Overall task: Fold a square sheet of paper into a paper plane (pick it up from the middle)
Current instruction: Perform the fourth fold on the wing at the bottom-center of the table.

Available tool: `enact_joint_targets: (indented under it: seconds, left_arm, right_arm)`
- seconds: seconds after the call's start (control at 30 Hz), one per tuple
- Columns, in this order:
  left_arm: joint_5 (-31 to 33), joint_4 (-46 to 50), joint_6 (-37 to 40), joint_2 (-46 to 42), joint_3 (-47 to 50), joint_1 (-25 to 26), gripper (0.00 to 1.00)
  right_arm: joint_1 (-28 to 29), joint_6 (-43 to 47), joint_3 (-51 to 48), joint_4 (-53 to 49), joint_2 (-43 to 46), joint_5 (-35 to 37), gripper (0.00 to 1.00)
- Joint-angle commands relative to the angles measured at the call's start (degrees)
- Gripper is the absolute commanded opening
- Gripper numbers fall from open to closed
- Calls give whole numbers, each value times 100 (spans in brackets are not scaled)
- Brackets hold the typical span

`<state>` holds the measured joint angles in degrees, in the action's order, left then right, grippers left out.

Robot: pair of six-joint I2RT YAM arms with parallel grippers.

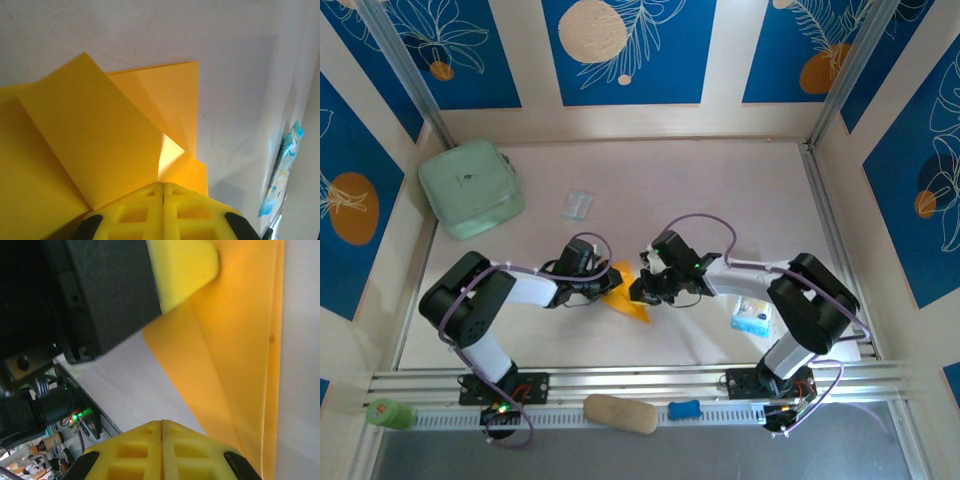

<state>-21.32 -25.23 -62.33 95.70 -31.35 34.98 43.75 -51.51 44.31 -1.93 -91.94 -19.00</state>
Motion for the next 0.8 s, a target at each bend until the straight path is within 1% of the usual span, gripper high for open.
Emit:
enact_joint_targets:
  seconds: [0.0,0.1,0.3,0.47,0.77]
  left_arm:
    - [134,317,73,51,-45,29,1]
    - [114,366,103,71,-86,31,0]
    - [93,459,120,130,-136,26,1]
    - [58,457,123,178,-175,26,0]
    - [49,537,155,155,-180,9,0]
  right_arm:
    - [-74,9,126,40,-252,-179,7]
    - [-136,13,74,93,-410,-244,7]
    - [-126,-80,-360,319,-561,-386,8]
    - [-77,-192,-573,453,-513,-382,7]
    - [-164,82,-89,-117,-115,-100,7]
